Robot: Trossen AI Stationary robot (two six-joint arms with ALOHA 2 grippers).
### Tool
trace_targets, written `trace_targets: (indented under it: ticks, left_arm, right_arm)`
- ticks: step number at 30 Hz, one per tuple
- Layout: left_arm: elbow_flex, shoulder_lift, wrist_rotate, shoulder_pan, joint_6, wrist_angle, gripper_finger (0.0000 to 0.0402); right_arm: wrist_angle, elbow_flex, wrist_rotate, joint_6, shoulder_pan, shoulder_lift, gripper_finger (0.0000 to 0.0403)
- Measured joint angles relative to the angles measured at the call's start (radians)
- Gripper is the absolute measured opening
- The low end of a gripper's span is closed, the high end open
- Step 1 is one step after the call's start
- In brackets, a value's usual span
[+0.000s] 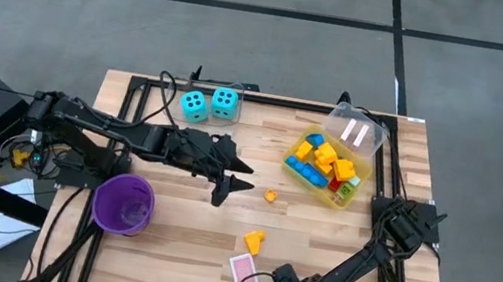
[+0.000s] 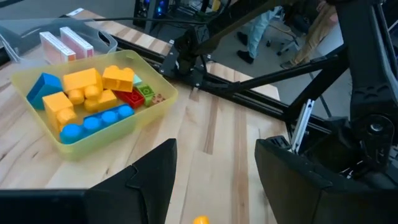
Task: Pick & Place Toys
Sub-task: Put the green game piece into the yellow bin
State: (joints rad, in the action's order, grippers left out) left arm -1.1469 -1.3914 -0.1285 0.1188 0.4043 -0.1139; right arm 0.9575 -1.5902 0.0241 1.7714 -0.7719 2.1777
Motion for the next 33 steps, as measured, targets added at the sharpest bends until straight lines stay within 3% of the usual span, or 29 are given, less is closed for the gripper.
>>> trace_targets:
  ticks: [7,13,21,26,29,33]
  left_arm:
    - [0.0,0.0,0.0,0.0,0.005,0.005,0.0213]
    - [0.0,0.0,0.0,0.0,0.005,0.005,0.0213]
    - [0.0,0.0,0.0,0.0,0.004,0.0,0.0213]
    - [0.0,0.0,-0.001,0.0,-0.04,-0.021,0.0213]
    - [0.0,0.0,-0.001,-0.008,-0.095,-0.028,0.0213]
    - [0.0,0.0,-0.001,-0.028,-0.117,-0.025,0.0213]
  right_arm:
    - [0.0,0.001,0.0,0.003,0.0,0.0,0.024]
    - [0.033,-0.014,0.007,0.0,0.0,-0.003,0.0124]
    - [0.163,-0.055,0.116,-0.026,0.029,-0.072,0.0131]
    - [0.46,-0.056,0.185,0.026,0.07,-0.179,0.0131]
    - [0.627,-0.055,0.246,0.029,0.098,-0.264,0.0131]
    - [0.622,0.011,0.424,-0.049,0.186,-0.463,0.0131]
